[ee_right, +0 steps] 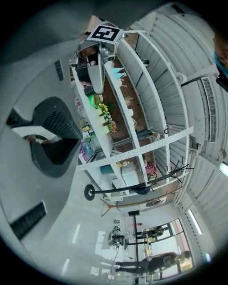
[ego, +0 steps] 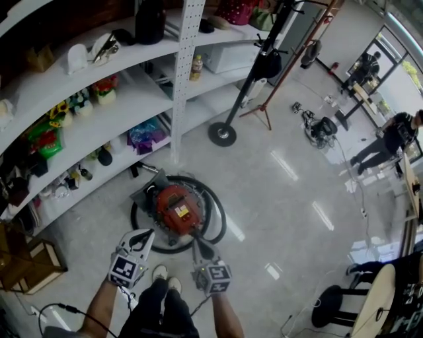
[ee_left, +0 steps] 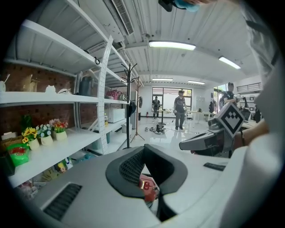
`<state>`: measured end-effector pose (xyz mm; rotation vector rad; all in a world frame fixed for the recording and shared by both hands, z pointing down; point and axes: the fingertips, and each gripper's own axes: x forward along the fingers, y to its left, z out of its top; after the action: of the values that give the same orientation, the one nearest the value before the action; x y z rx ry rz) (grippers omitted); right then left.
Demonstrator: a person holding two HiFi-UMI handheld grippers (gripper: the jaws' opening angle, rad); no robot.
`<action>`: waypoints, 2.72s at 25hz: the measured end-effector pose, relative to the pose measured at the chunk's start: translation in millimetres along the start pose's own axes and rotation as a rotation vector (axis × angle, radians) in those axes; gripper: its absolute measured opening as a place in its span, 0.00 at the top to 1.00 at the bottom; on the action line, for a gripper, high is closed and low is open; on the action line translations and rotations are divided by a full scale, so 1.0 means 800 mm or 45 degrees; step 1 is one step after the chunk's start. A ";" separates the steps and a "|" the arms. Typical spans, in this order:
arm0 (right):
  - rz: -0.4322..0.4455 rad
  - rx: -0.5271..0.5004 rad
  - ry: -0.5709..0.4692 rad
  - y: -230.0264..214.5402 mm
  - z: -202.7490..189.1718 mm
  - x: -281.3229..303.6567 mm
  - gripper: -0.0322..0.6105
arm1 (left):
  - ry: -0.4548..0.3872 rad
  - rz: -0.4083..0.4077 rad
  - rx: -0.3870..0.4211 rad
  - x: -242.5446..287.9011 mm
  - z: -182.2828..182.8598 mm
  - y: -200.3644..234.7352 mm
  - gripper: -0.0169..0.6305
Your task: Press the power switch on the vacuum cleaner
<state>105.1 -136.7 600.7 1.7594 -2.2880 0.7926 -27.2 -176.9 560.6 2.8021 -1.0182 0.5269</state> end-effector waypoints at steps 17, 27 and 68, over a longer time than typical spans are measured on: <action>0.023 -0.028 -0.073 0.044 0.090 -0.067 0.93 | -0.076 0.013 -0.001 -0.043 0.100 -0.023 0.96; 0.022 -0.034 -0.093 0.053 0.125 -0.097 0.93 | -0.092 0.000 0.008 -0.061 0.143 -0.035 0.96; 0.034 -0.136 -0.359 0.097 0.253 -0.190 0.93 | -0.281 0.089 0.115 -0.138 0.264 -0.020 0.96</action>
<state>118.0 -92.0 340.0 1.9004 -2.4781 0.4391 -35.7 -145.0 323.9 2.9654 -1.1636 0.2808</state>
